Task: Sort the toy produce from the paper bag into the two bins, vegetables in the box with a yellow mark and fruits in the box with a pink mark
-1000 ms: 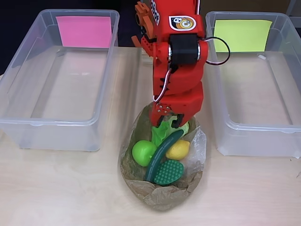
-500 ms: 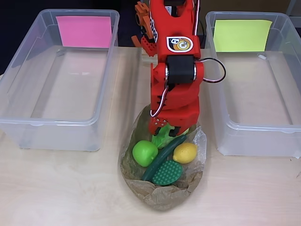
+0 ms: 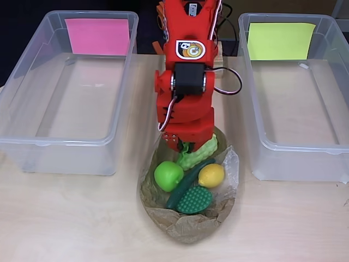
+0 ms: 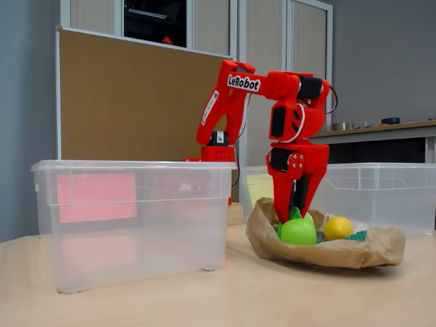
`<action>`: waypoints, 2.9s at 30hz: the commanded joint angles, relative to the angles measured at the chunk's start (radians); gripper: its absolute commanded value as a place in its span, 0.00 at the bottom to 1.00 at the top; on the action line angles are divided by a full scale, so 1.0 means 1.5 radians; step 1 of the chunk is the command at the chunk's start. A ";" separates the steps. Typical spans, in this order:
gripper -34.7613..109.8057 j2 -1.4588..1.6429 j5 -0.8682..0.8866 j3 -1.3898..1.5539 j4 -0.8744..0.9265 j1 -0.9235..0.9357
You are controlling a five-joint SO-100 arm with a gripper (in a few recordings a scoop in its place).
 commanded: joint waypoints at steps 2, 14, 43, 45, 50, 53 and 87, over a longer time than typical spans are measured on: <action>0.24 0.059 -0.019 0.015 0.025 0.001; 0.24 0.256 -0.137 -0.041 0.200 0.021; 0.24 0.605 0.794 0.254 0.074 -0.737; 0.24 0.577 0.873 0.319 -0.002 -0.769; 0.24 0.478 0.932 0.492 -0.285 -0.782; 0.24 0.399 0.934 0.530 -0.410 -0.792; 0.35 0.560 -0.249 0.208 -0.295 -0.419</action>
